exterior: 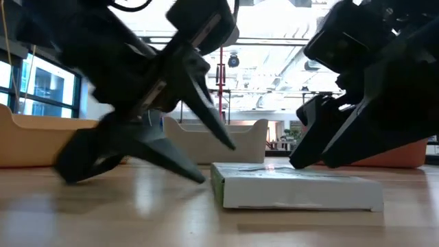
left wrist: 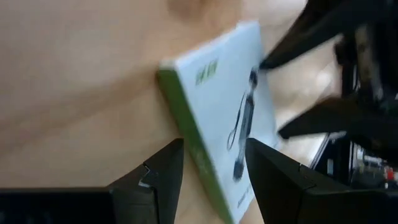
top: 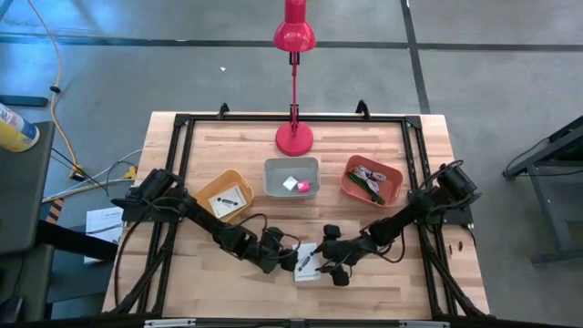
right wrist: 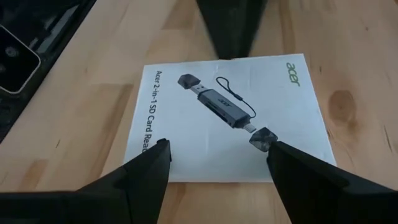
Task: Pick and place items into bin
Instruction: Put the white card reader box into the yellow bin
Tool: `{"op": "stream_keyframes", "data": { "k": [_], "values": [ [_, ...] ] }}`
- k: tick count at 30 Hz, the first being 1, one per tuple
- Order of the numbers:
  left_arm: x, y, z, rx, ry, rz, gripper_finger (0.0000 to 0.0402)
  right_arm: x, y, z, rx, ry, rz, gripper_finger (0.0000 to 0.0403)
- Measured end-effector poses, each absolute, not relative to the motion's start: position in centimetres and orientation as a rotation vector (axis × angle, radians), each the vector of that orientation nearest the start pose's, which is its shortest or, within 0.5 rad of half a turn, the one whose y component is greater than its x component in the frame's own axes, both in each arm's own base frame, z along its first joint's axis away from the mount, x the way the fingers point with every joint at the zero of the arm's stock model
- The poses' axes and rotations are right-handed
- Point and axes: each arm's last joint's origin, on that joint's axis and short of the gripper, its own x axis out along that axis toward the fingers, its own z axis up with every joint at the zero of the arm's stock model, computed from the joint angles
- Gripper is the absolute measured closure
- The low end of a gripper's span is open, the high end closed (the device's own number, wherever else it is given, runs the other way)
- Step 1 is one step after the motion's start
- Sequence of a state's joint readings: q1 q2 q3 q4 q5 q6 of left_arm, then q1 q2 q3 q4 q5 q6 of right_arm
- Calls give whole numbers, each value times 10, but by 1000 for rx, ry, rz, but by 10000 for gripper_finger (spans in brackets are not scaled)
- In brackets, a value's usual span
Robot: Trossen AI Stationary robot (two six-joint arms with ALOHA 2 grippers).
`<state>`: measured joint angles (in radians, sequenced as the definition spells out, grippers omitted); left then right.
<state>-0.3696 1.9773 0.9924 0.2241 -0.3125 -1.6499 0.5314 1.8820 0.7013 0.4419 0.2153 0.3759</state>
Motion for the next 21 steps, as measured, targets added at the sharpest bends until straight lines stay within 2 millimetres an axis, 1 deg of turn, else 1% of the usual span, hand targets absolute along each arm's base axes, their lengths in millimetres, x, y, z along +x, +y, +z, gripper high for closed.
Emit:
{"op": "stream_keyframes", "data": {
  "k": [5,12,19,21],
  "values": [
    [367,-123,109,-1305,555,553,240,271,155,81,117,701,144,144],
    [388,-127,107,-1289,601,504,240,264,159,79,93,695,115,144],
    [393,-129,110,-1300,603,521,240,264,161,73,100,684,89,144],
    [393,-129,109,-1298,607,522,240,263,163,75,101,674,101,144]
  ]
}}
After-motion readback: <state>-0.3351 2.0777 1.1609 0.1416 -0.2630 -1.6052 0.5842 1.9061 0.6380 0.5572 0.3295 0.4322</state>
